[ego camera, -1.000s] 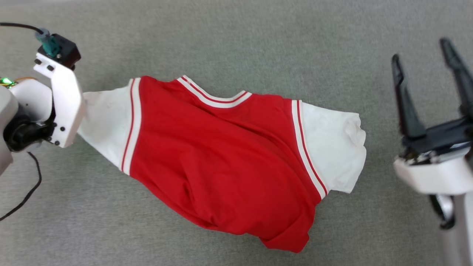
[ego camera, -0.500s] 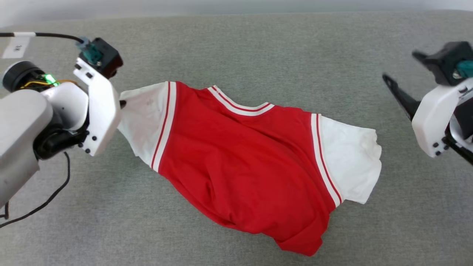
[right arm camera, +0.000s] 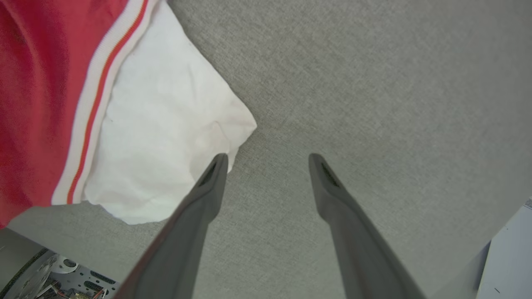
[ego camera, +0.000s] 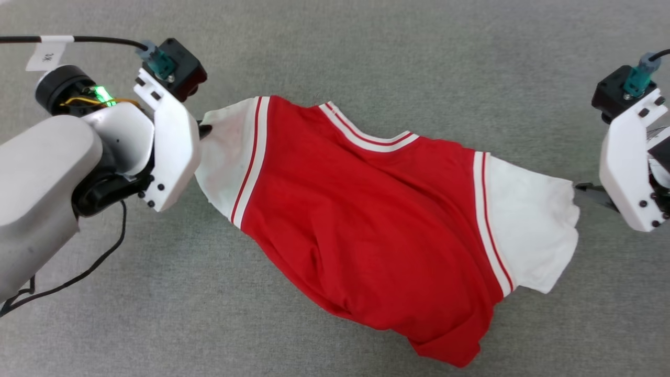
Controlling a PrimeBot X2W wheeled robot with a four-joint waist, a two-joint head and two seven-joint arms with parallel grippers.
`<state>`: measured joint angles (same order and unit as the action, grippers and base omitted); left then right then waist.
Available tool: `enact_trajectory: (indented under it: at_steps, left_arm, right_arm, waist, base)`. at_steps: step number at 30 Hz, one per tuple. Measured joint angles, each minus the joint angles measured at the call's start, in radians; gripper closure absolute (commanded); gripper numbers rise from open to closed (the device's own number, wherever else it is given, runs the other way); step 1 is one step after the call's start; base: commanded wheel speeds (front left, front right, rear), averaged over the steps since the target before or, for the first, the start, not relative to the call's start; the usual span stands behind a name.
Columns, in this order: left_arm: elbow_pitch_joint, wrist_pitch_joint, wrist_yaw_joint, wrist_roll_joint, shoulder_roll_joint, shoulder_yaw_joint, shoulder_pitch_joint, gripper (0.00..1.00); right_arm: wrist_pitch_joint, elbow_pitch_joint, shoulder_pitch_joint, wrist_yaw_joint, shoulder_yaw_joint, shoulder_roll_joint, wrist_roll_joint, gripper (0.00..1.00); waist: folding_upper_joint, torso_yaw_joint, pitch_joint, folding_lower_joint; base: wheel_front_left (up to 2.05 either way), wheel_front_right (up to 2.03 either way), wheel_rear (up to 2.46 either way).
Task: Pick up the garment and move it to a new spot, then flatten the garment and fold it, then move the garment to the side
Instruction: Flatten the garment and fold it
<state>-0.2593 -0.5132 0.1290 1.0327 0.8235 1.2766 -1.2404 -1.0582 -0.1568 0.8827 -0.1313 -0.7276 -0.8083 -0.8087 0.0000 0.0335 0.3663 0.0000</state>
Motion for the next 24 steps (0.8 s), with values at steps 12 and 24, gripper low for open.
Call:
enact_trajectory:
  at_steps: [12,24]
  left_arm:
    - [-0.009,0.024,0.0,-0.007,-0.024,0.001,-0.019,1.0]
    - [-0.01,0.153,0.0,-0.02,-0.005,-0.005,-0.016,1.0]
  right_arm:
    - [0.086,-0.123,-0.036,0.0,-0.06,0.074,-0.02,0.7]
    - [0.423,-0.123,0.053,0.0,-0.114,0.051,-0.006,1.0]
  waist:
    - [0.0,0.034,0.08,-0.0001]
    - [0.0,0.007,-0.033,0.0]
  base:
    - [0.0,0.0,0.0]
    - [0.0,0.0,0.0]
